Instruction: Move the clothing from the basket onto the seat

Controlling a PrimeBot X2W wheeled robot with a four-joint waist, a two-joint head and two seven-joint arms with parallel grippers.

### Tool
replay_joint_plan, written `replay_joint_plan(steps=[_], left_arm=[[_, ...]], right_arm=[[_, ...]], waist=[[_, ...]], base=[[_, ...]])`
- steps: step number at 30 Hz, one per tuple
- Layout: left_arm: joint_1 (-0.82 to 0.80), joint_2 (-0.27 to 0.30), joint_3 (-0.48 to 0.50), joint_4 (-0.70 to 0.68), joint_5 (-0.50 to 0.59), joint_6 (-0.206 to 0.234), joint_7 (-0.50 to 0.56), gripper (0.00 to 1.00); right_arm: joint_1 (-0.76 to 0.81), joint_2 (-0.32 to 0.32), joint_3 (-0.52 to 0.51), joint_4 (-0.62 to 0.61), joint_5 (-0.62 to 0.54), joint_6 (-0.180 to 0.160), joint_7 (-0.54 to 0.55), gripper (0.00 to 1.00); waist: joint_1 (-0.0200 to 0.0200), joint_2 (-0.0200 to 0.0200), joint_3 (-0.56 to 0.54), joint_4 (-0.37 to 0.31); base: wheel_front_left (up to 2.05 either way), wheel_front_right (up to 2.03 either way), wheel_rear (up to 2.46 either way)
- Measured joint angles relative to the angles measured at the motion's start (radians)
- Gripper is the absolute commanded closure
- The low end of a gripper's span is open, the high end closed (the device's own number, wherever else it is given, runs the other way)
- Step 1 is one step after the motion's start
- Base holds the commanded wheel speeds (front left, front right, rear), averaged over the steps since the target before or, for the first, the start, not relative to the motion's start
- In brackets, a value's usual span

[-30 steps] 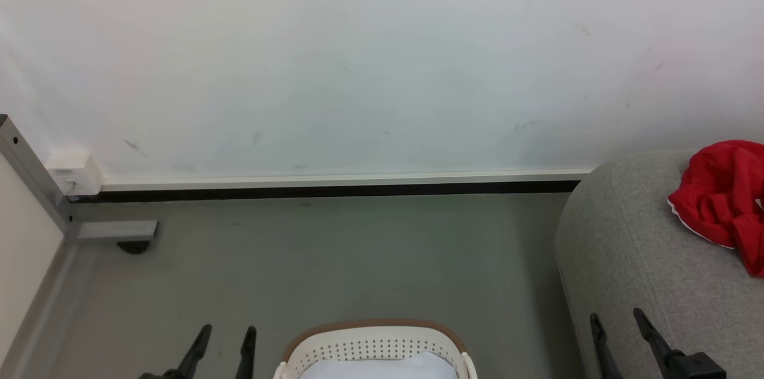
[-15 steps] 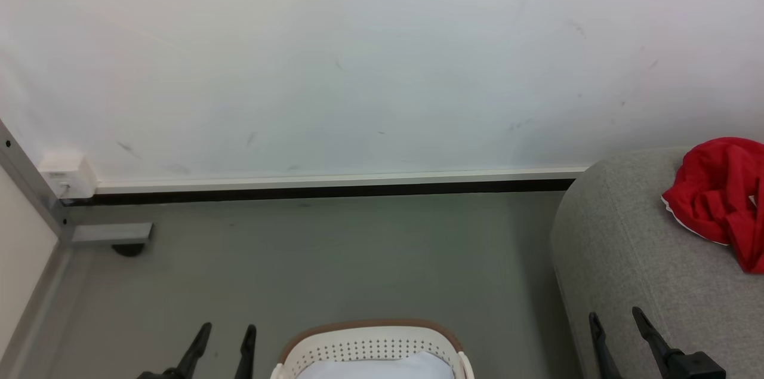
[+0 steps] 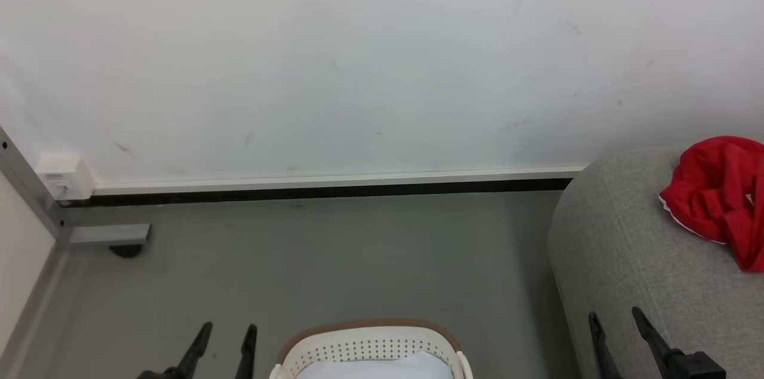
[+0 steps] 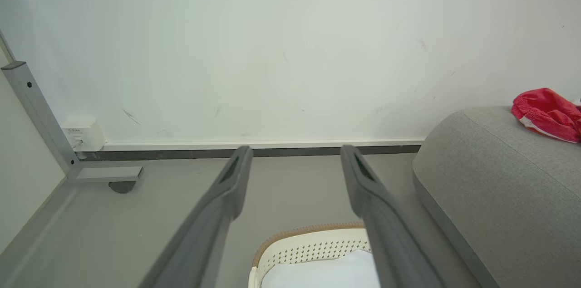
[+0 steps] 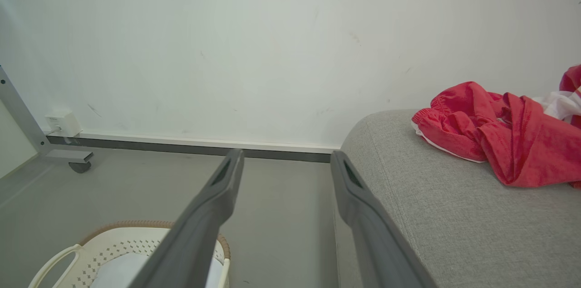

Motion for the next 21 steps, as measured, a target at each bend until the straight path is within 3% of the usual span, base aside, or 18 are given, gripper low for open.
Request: replay_joint_plan(steps=[2, 3, 9, 21], left_arm=[[-0.001, 0.001, -0.001, 0.0, -0.002, 0.0, 0.0, 0.0], [-0.001, 0.004, -0.006, 0.001, -0.008, -0.001, 0.0, 1.0], [0.02, -0.015, -0.014, 0.043, -0.021, -0.002, 0.004, 1.0], [0.008, -0.021, 0.012, 0.044, -0.242, -0.002, 0.062, 1.0]], right_arm=[[0.0, 0.0, 0.001, 0.0, 0.0, 0.0, 0.0, 0.0], [0.0, 0.0, 0.001, 0.0, 0.0, 0.0, 0.0, 1.0], [0.023, 0.007, 0.0, 0.042, 0.005, 0.0, 0.009, 1.0], [0.02, 0.008, -0.023, 0.013, 0.241, 0.0, 0.067, 1.0]], waist=[[0.0, 0.0, 0.0, -0.001], [0.0, 0.0, 0.0, -0.002], [0.0, 0.0, 0.001, -0.003], [0.0, 0.0, 0.006, -0.006]], base=[[0.0, 0.0, 0.0], [0.0, 0.0, 0.0], [0.0, 0.0, 0.0], [0.0, 0.0, 0.0]])
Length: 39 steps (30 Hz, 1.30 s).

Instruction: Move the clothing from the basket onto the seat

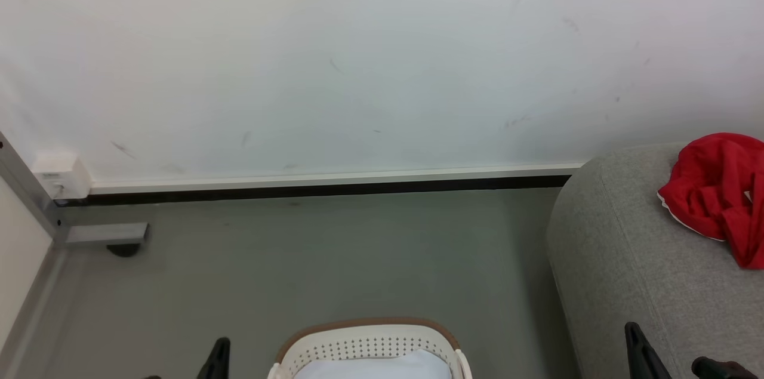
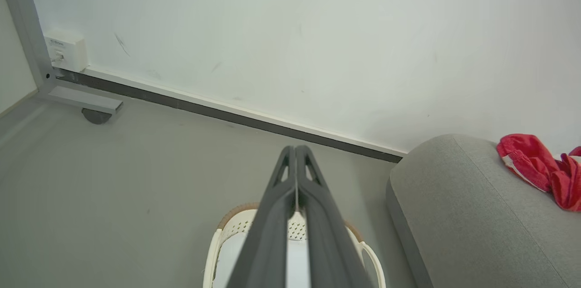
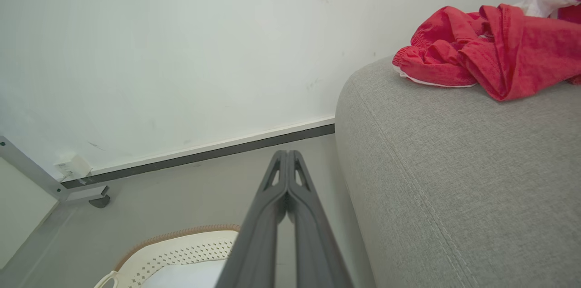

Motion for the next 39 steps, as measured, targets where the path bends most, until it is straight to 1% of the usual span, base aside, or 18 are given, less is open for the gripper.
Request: replay_joint_plan(steps=[18, 39], left_arm=[[-0.04, -0.013, 0.041, -0.007, -0.292, 0.0, 0.074, 1.0], [-0.077, -0.021, 0.079, -0.014, -0.561, 0.0, 0.145, 1.0]], right_arm=[[-0.005, 0.0, -0.031, -0.043, 0.297, 0.0, 0.074, 1.0], [-0.025, -0.001, -0.062, -0.084, 0.575, 0.0, 0.145, 1.0]], waist=[[0.0, 0.0, 0.007, -0.004], [0.0, 0.0, 0.016, -0.009]], base=[[0.0, 0.0, 0.0], [0.0, 0.0, 0.0]])
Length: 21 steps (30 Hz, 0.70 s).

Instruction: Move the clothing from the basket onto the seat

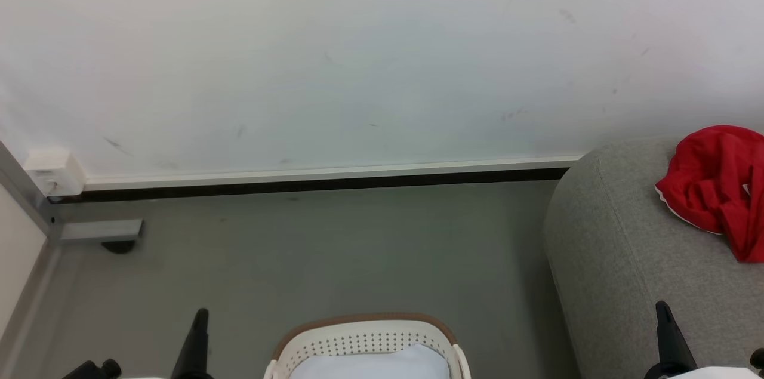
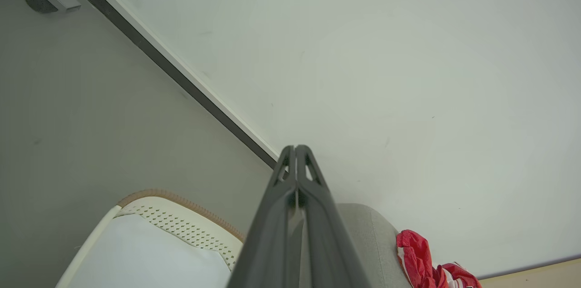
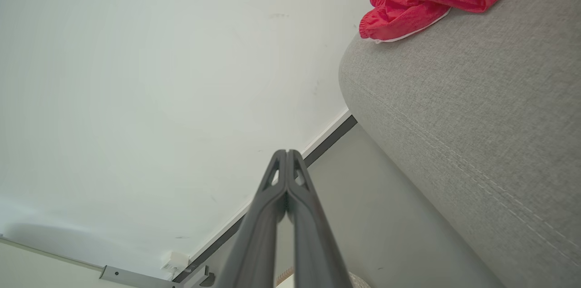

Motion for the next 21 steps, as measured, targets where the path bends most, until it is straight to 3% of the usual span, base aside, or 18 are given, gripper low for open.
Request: replay_joint_plan(steps=[21], left_arm=[[-0.032, -0.009, 0.033, -0.005, -0.236, 0.0, 0.061, 1.0]], right_arm=[[-0.018, -0.001, -0.027, -0.035, 0.242, 0.0, 0.062, 1.0]], waist=[[0.0, 0.0, 0.009, -0.005]], base=[[0.0, 0.0, 0.0]])
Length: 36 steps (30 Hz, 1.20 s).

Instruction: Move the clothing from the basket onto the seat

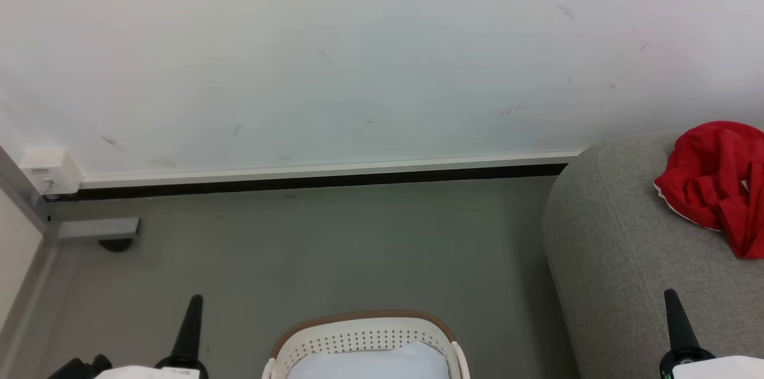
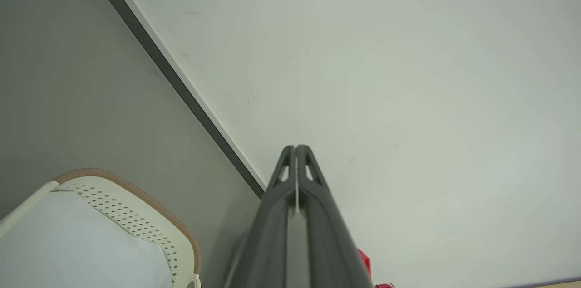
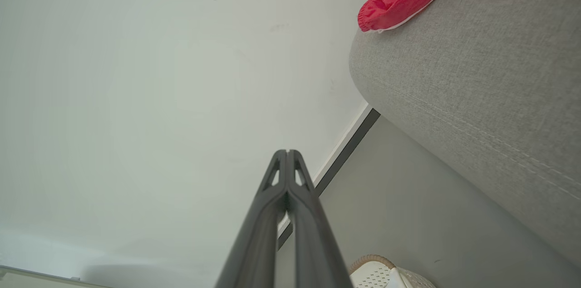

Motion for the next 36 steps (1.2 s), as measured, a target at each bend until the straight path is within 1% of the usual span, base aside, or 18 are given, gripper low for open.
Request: replay_joint_plan(steps=[21, 36], left_arm=[[-0.027, -0.008, 0.027, -0.004, -0.182, 0.0, 0.049, 1.0], [-0.041, -0.013, 0.042, -0.006, -0.293, 0.0, 0.082, 1.0]], right_arm=[[-0.01, -0.001, -0.021, -0.028, 0.188, 0.0, 0.046, 1.0], [-0.021, -0.002, -0.033, -0.046, 0.307, 0.0, 0.077, 1.0]], waist=[[0.0, 0.0, 0.008, -0.005], [0.0, 0.0, 0.015, -0.009]], base=[[0.0, 0.0, 0.0], [0.0, 0.0, 0.0]])
